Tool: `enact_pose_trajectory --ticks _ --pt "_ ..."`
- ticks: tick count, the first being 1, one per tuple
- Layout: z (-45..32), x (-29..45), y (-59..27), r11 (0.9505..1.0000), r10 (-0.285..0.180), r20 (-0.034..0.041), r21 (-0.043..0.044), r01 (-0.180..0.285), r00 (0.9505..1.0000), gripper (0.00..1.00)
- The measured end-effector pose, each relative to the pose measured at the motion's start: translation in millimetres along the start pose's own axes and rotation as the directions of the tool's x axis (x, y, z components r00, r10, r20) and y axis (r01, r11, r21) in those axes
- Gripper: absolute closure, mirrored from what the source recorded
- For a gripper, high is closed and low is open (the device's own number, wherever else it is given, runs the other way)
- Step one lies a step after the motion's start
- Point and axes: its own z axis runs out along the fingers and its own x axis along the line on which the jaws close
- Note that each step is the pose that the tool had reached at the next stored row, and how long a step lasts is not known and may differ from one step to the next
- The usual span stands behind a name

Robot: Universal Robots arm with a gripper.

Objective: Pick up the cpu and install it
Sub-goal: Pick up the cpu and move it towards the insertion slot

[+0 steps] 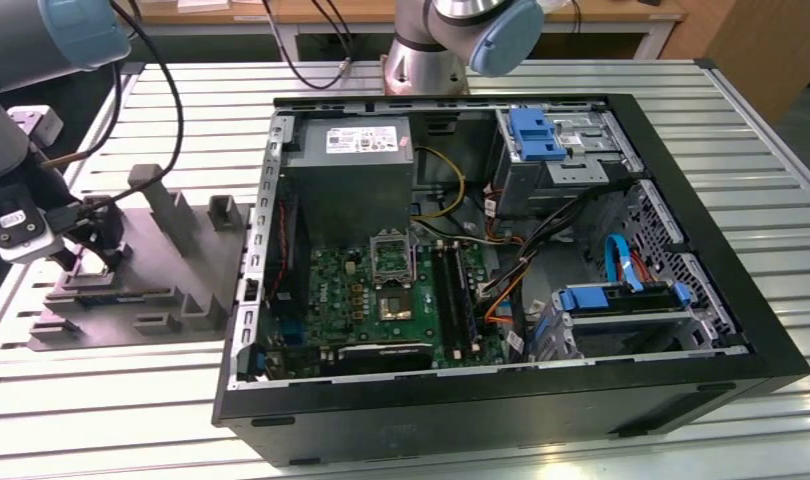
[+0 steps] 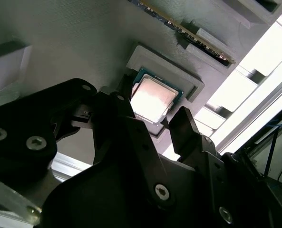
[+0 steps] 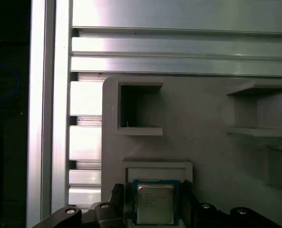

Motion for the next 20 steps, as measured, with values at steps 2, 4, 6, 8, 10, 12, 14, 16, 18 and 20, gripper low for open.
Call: enact_pose_trajectory --ticks 2,4,6,8,10,12,14,16,18,20 --pt "0.6 0.0 0.0 1.0000 0.000 -0.0001 0.0001 0.000 1.0000 0.42" --pt "0.8 0.0 0.0 1.0000 0.000 0.0000 0.0005 0.000 1.0000 0.42" --pt "0.9 0.0 0.0 1.0000 0.000 0.0001 0.0005 0.000 1.0000 0.42" --pt "0.8 0.0 0.0 1.0000 0.000 0.0003 0.0004 0.000 1.0000 0.42" --pt "0.1 -0.1 0.0 1.0000 0.000 0.0001 0.0006 0.000 1.0000 0.42" --pt "0.0 0.0 0.0 1.0000 0.000 0.0002 0.0005 0.000 1.0000 0.42" --pt "-0.1 0.0 0.0 1.0000 0.000 0.0002 0.0005 0.000 1.0000 0.42" --pt "-0.2 0.0 0.0 1.0000 0.000 0.0001 0.0006 0.000 1.0000 0.42" --pt "-0.2 0.0 0.0 1.0000 0.000 0.0001 0.0006 0.000 1.0000 0.42" --pt "-0.2 -0.1 0.0 1.0000 0.000 0.0001 0.0006 0.000 1.0000 0.42"
